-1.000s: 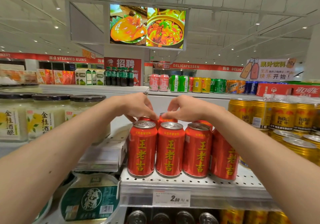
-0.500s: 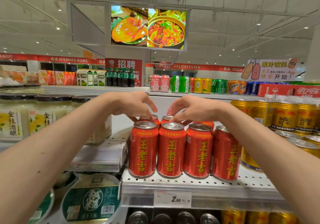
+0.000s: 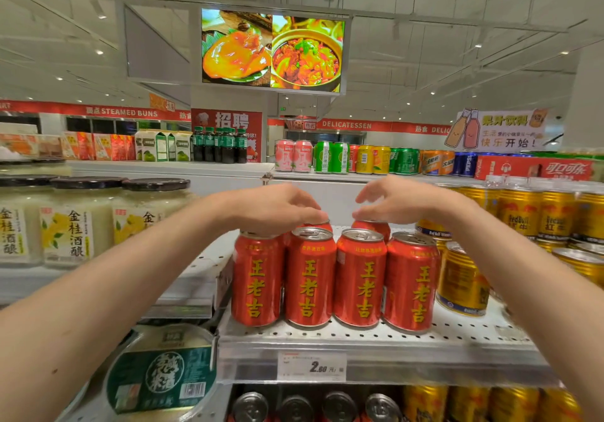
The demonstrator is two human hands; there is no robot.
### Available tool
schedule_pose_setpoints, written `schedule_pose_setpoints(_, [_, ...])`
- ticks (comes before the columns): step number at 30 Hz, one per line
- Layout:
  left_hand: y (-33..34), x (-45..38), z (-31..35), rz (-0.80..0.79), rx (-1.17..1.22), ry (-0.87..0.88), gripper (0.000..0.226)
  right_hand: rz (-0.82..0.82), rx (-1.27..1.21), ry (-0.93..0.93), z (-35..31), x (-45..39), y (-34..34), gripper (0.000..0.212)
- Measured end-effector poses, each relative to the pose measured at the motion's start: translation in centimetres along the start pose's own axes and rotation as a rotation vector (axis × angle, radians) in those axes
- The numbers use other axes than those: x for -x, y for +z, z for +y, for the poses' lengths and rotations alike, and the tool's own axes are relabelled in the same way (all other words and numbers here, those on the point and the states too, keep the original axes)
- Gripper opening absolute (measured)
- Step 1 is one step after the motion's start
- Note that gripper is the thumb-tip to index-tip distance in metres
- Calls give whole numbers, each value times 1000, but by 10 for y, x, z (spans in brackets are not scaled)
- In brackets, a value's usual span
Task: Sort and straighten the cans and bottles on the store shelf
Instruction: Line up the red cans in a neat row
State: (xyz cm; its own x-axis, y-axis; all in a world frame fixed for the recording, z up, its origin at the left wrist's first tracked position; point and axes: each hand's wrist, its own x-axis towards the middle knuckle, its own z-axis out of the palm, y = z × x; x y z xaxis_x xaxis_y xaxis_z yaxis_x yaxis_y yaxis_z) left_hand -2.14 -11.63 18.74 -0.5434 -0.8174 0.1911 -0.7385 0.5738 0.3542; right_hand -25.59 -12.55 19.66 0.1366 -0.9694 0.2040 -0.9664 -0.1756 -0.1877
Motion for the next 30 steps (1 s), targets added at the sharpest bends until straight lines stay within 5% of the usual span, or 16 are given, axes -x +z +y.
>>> schedule_pose_setpoints(18, [21,1,6,-45,-45,-9,44,-119,-295,-56,-2,6,10,40])
schedule_pose_setpoints(25, [22,-3,1,-35,-53,8,44,-43,-275,-45,-4,16,13,42])
schedule_pose_setpoints(30, [22,-3,1,-49,-45,3,44,159,-194,-58,1,48,15,53])
